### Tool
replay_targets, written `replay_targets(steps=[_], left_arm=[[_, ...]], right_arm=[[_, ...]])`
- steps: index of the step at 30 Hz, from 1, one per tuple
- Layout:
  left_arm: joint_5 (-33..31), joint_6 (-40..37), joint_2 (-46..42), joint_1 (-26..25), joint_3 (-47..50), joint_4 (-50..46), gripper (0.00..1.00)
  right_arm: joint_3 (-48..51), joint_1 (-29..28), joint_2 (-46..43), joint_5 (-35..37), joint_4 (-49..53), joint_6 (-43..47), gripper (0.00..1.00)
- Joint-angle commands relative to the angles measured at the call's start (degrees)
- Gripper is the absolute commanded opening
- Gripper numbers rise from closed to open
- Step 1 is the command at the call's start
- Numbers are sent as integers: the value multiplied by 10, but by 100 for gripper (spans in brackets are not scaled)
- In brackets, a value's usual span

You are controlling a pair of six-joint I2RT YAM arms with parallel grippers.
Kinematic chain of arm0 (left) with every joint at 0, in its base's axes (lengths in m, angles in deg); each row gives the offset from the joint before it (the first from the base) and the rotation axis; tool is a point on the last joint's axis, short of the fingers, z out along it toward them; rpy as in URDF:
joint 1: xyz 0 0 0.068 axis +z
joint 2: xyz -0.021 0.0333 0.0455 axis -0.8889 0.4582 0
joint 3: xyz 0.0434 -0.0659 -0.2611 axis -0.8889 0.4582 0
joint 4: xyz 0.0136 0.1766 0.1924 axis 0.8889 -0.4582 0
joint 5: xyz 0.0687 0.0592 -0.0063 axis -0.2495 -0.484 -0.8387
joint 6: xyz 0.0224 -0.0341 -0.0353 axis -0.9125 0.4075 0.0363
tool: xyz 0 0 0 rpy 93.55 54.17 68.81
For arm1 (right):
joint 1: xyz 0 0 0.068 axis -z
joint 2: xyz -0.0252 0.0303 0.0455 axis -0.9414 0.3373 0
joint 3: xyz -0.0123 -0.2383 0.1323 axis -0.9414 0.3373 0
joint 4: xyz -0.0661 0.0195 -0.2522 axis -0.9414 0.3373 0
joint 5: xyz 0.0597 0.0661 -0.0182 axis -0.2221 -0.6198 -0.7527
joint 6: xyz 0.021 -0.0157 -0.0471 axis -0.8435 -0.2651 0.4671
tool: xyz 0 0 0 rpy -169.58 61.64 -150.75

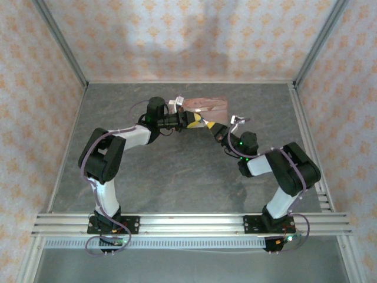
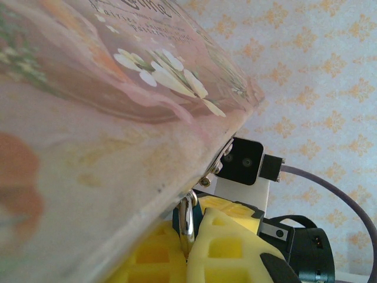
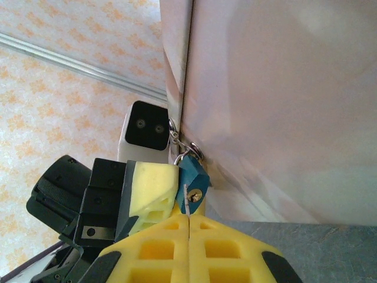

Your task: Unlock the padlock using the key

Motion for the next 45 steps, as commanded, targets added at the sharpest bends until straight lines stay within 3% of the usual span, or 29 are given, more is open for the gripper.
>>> replay_targets(steps=[1, 45], left_arm=[[25, 11, 3, -3, -20, 44, 0], [25, 15, 5, -3, -13, 51, 0]], right_arm=[[-2, -2, -1, -6, -25, 4, 0], [-19, -14, 5, 5, -24, 10, 0]])
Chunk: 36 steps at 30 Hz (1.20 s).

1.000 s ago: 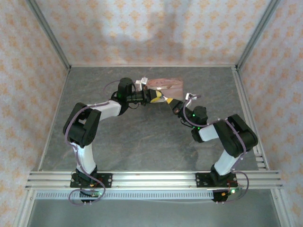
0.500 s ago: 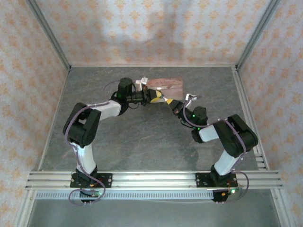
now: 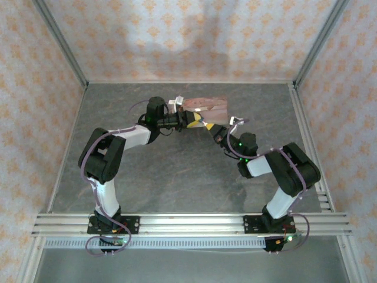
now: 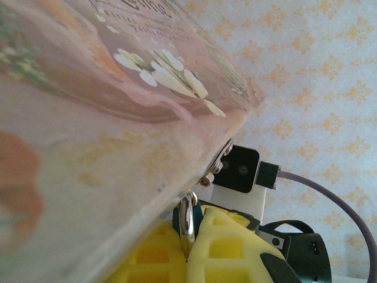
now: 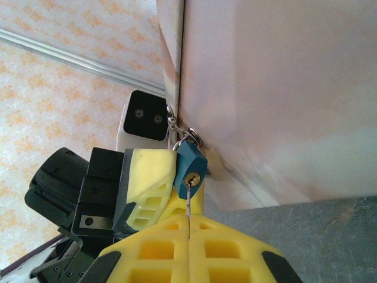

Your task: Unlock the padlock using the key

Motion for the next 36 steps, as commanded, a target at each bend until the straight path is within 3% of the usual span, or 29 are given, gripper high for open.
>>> replay_targets(steps=[1, 22, 36], left_arm=[[26, 8, 4, -4, -12, 48, 0], [32, 34, -1, -4, -6, 89, 0], [40, -10, -8, -4, -6, 34, 0]], right_arm=[[-26, -5, 7, 6, -25, 10, 0], [-50, -10, 41, -1, -25, 1, 0], [-48, 5, 8, -17, -25, -21, 0]])
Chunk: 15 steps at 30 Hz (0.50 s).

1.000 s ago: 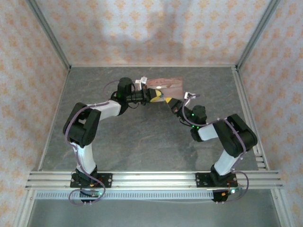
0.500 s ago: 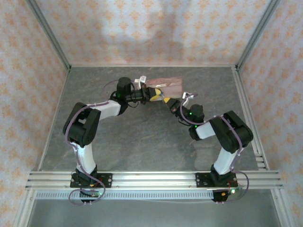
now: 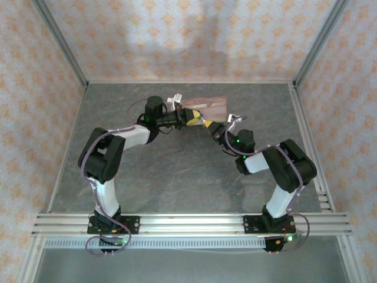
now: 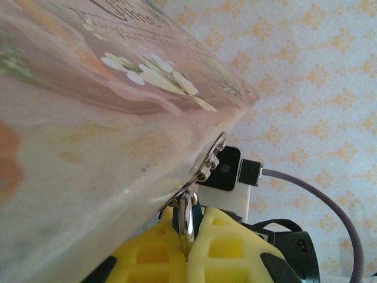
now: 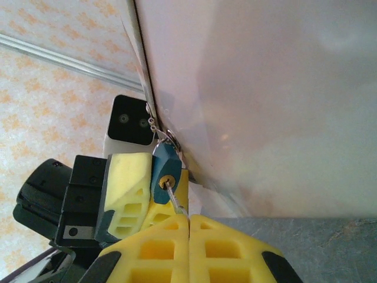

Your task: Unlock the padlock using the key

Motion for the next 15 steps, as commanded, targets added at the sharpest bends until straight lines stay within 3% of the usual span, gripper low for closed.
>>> replay_targets(steps=[1, 15], left_arm=[[43, -25, -10, -9, -6, -2, 0], [48, -33, -10, -10, -10, -9, 0]], right_arm=[[-18, 5, -17, -19, -33, -17, 0], [-53, 15, 26, -57, -33, -76, 0]])
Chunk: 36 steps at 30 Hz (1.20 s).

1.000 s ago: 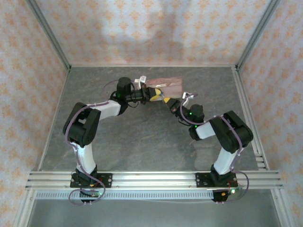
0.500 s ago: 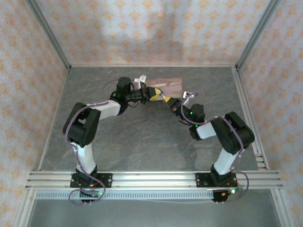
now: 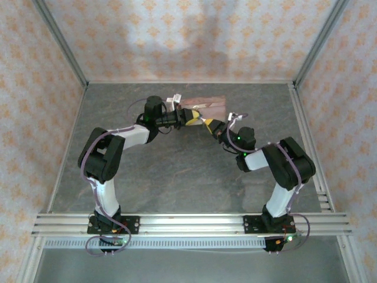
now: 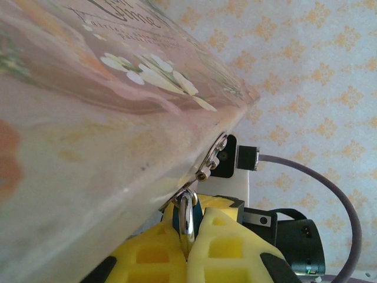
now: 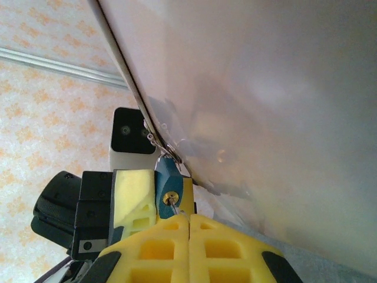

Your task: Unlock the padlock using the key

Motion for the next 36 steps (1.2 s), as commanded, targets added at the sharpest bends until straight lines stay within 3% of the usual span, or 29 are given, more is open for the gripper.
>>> replay_targets(steps=[1, 12, 36], left_arm=[[48, -14, -10, -15, -10, 2, 0], [45, -12, -12, -15, -10, 6, 0], [37, 2, -13, -16, -11, 22, 0]], right_arm=[[-33, 1, 8, -27, -34, -22, 0], [-48, 3, 23, -48, -34, -55, 0], [3, -45, 0, 74, -34, -39, 0]])
